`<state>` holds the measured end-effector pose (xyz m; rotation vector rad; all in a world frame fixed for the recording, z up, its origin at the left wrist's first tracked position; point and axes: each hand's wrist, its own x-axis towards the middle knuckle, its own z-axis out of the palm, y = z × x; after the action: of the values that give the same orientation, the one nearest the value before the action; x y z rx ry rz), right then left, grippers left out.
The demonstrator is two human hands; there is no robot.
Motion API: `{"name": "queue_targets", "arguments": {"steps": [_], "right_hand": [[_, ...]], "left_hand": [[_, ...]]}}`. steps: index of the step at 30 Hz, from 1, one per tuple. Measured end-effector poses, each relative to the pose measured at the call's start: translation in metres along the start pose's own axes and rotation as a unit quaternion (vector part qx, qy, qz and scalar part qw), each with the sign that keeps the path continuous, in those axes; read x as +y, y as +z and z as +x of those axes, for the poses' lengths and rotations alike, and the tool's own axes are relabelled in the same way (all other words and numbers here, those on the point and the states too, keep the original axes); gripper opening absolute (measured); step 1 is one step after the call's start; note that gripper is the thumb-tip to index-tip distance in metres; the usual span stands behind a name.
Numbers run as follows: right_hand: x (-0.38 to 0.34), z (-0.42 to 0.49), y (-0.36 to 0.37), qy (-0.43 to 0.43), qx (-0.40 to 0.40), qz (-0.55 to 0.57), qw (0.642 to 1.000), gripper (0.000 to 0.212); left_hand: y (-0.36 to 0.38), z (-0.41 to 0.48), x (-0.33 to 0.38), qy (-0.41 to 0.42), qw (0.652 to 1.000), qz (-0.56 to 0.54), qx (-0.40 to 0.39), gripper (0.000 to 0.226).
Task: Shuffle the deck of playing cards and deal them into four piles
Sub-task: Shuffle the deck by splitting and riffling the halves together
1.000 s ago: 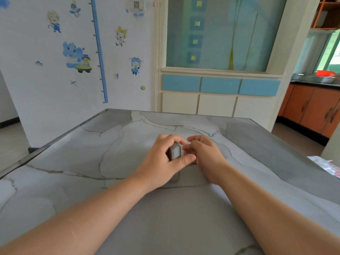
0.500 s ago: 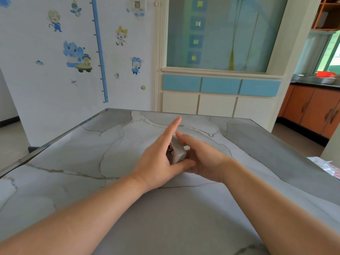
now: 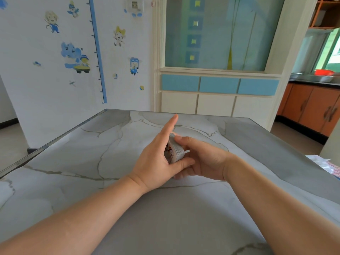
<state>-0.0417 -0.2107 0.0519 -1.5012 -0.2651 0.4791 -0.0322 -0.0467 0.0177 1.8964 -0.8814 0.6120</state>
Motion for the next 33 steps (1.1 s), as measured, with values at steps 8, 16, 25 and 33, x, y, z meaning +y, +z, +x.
{"name": "queue_targets", "arguments": {"steps": [8,16,25,33], "right_hand": [[0.004,0.001,0.002,-0.015,-0.021,-0.010,1.000,0.045],[0.012,0.006,0.001,0.004,-0.017,0.057,0.998,0.059],[-0.004,0.003,-0.001,-0.055,0.043,0.200,0.977,0.072],[-0.007,0.003,-0.009,-0.087,0.096,0.126,0.984,0.068]], "left_hand": [[0.001,0.001,-0.001,-0.002,1.000,-0.014,-0.007,0.101],[0.000,0.003,-0.007,0.014,0.998,-0.043,0.051,0.086],[-0.005,0.009,-0.012,-0.107,0.964,-0.115,0.214,0.020],[-0.013,0.014,-0.034,-0.278,0.951,-0.087,0.104,0.019]]}}
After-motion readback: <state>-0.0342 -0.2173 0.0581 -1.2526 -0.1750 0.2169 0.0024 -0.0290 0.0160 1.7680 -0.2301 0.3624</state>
